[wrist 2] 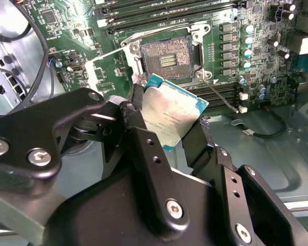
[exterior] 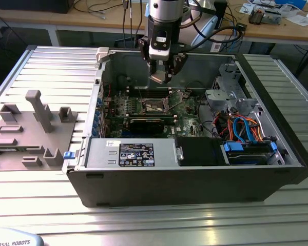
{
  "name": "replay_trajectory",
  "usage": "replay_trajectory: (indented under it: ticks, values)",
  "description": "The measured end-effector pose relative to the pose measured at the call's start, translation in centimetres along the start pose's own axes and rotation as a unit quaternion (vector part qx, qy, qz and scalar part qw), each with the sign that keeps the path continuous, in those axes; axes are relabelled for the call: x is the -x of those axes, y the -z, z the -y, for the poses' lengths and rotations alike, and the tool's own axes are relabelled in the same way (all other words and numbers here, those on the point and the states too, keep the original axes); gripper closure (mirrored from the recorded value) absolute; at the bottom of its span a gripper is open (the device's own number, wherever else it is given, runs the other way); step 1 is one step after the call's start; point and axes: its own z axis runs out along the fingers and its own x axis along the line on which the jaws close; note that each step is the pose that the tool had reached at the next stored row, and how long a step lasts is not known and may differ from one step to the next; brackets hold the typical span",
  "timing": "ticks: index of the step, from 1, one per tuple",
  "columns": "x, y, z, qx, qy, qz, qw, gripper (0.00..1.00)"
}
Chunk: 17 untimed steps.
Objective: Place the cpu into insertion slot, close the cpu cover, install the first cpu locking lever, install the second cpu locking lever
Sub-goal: 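Place the cpu into insertion slot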
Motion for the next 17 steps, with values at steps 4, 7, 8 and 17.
replay_trajectory:
  ticks: [4,7,8,17]
  values:
    - [0.00,-0.01,0.00,0.0000,-0.002,0.0001,1.0000,0.45]
    - [0.00,-0.04,0.00,0.0000,-0.002,0.0002,1.0000,0.45]
    - [0.00,-0.04,0.00,0.0000,-0.003,0.0002,1.0000,0.45]
    - [0.00,-0.08,0.00,-0.0023,-0.006,0.0025,1.0000,0.45]
